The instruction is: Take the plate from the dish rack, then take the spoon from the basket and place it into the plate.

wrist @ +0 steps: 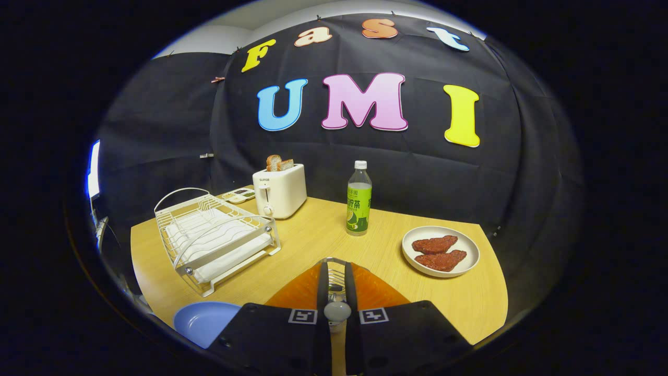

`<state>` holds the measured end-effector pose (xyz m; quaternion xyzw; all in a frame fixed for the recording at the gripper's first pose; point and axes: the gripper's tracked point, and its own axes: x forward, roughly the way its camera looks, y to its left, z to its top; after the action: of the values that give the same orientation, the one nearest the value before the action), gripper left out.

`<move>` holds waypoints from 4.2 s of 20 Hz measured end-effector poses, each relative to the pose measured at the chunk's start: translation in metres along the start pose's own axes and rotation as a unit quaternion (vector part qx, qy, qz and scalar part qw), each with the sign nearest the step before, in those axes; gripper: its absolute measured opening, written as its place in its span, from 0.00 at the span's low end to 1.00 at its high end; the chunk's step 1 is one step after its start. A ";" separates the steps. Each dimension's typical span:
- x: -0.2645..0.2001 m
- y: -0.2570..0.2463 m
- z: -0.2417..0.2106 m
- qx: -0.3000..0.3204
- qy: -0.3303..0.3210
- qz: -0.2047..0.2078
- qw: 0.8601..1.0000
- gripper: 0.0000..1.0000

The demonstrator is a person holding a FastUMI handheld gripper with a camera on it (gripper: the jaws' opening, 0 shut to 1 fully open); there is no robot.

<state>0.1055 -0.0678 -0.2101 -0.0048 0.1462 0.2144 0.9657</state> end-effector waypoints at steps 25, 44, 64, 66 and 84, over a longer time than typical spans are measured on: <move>-0.082 0.137 -0.031 -0.037 0.047 0.221 0.973 0.14; -0.081 0.133 -0.096 -0.047 0.120 0.236 0.963 0.18; -0.117 0.054 0.112 0.001 -0.044 -0.022 0.999 1.00; -0.132 0.042 0.136 0.009 -0.066 -0.076 0.995 1.00; -0.182 0.057 0.172 0.051 -0.114 -0.263 0.957 1.00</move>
<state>-0.0271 -0.0790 0.0091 0.0303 0.0394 -0.0561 0.9972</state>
